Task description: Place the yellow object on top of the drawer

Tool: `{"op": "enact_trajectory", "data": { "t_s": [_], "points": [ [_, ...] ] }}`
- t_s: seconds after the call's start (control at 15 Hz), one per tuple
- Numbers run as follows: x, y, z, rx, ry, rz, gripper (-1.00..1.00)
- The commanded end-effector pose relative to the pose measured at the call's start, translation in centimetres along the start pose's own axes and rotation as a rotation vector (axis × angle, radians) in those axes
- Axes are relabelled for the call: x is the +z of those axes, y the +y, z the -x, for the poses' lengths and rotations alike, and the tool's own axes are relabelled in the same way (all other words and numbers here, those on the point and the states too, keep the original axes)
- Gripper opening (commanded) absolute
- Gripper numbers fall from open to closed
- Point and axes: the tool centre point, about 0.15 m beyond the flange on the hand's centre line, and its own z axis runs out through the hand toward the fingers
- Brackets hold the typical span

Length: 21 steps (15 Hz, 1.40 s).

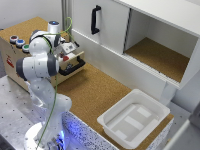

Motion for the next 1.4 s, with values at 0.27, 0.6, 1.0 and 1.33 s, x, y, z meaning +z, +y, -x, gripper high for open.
{"op": "enact_trajectory", "data": {
  "t_s": [0.27, 0.6, 1.0, 1.33],
  "points": [
    [-9.3, 1.9, -3.9, 0.131, -0.046, 0.167, -1.0],
    [-15.2, 4.2, -11.4, 0.096, -0.063, 0.206, -1.0],
    [-13.4, 4.1, -18.3, 0.002, -0.07, 0.184, -1.0],
    [-12.5, 4.8, -20.0, 0.029, -0.07, 0.164, -1.0]
  ]
}}
